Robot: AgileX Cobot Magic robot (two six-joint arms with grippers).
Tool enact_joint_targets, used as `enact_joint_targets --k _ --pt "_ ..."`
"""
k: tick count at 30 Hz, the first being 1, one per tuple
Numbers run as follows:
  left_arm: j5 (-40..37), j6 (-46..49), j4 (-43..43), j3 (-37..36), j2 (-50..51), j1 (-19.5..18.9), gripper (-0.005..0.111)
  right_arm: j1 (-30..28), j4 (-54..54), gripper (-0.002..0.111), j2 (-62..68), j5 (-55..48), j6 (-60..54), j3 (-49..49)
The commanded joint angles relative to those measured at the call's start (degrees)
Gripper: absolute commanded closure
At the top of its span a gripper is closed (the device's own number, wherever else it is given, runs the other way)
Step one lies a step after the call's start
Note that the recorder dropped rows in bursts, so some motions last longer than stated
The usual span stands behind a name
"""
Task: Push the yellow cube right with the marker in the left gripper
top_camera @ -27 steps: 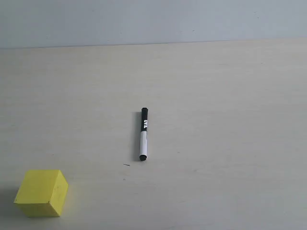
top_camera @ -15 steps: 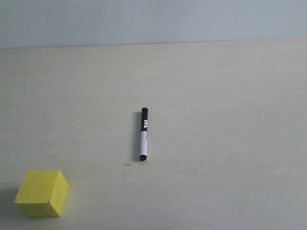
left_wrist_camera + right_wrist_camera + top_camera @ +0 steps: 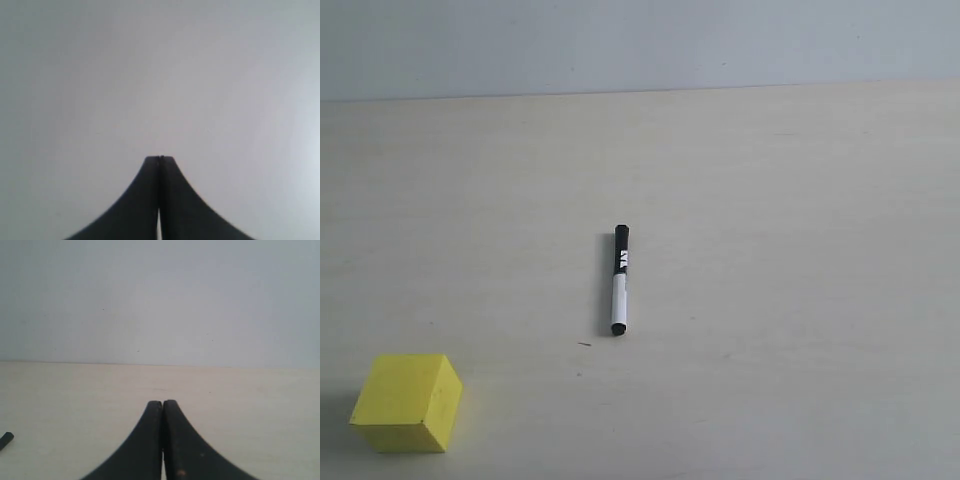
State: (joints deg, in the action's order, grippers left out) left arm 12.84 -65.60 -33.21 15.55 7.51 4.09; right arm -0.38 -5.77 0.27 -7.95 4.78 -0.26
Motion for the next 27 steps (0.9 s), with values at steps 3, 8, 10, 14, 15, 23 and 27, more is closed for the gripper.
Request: enact_joint_targets --k 3,8,10,14,15,23,27 --pt "-4.42 -5.64 -49.15 20.31 23.98 -0.11 0.107 0.05 -0.24 0.108 -0.27 0.28 -0.03 0.26" --pt "-15.73 1.97 -66.73 24.15 33.79 -0.11 0.107 0.05 -0.24 0.108 -0.27 0.28 -0.03 0.26" --pt "-27.70 17.56 -66.73 23.32 37.36 -0.11 0.107 0.05 -0.24 0.108 -0.27 0.28 -0.03 0.26" --pt "-50.47 35.08 -45.54 24.04 43.04 -0.11 0.107 0.05 -0.24 0.108 -0.27 0.28 -0.03 0.26" --pt "-53.69 34.73 -40.17 25.66 45.82 -0.11 0.107 0.05 -0.24 0.108 -0.27 0.28 -0.03 0.26" --pt "-76.65 58.10 34.55 50.36 67.01 1.91 0.107 0.05 -0.24 0.108 -0.27 0.28 -0.03 0.26" --pt "-70.88 51.27 36.87 51.09 72.31 12.45 0.107 0.05 -0.24 0.108 -0.27 0.28 -0.03 0.26"
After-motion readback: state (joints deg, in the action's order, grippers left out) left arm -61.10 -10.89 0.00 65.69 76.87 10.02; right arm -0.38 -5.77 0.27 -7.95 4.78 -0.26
